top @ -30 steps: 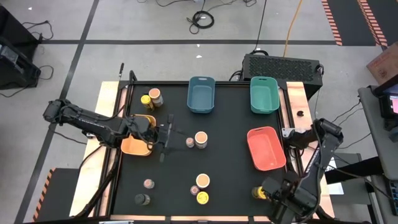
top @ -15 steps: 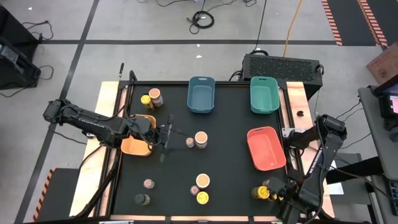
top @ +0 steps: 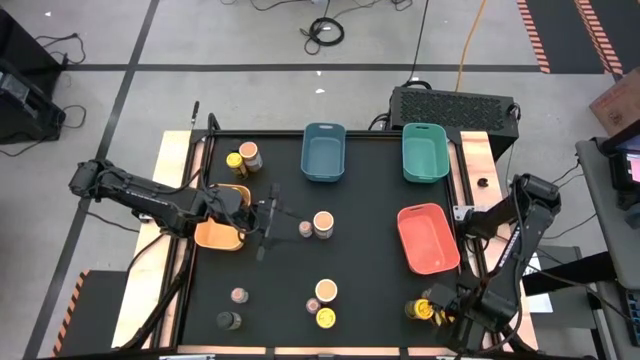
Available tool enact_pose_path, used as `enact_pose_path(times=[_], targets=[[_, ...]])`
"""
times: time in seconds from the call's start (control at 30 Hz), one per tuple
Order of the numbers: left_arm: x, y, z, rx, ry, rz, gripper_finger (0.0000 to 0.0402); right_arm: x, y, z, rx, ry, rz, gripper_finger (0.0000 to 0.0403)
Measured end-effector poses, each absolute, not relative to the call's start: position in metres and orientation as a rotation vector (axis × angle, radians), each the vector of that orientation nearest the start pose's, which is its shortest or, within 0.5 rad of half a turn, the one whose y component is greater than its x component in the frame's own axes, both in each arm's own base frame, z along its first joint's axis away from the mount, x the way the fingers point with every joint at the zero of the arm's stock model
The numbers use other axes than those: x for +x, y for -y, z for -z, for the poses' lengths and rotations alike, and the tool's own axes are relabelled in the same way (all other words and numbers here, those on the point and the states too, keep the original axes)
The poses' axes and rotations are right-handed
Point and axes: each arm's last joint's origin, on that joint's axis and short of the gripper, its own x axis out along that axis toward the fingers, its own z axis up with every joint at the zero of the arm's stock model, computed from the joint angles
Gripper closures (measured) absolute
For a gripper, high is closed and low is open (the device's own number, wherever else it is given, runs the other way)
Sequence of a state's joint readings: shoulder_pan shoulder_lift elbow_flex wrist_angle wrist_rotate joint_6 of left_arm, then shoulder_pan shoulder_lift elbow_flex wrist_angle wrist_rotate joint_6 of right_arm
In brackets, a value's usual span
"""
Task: Sort spices by type
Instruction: Put the yellow seasoning can into the yellow bin
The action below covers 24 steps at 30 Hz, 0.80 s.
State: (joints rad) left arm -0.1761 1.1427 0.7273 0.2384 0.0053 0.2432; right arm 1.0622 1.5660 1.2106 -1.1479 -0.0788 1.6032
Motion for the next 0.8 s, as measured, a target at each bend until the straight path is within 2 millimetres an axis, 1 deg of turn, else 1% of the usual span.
enact_pose_path(times=[0.6,0.8], targets=[[0.250,0.045,-0.282,0.259,-0.165,0.202,0.0126,0.128,-0.225,-0.260,0.575,-1.576,0.393,0.0094],[0.250,0.045,-0.281,0.259,-0.169,0.203,0.0126,0.131,-0.226,-0.262,0.627,-1.579,0.356,0.0094]])
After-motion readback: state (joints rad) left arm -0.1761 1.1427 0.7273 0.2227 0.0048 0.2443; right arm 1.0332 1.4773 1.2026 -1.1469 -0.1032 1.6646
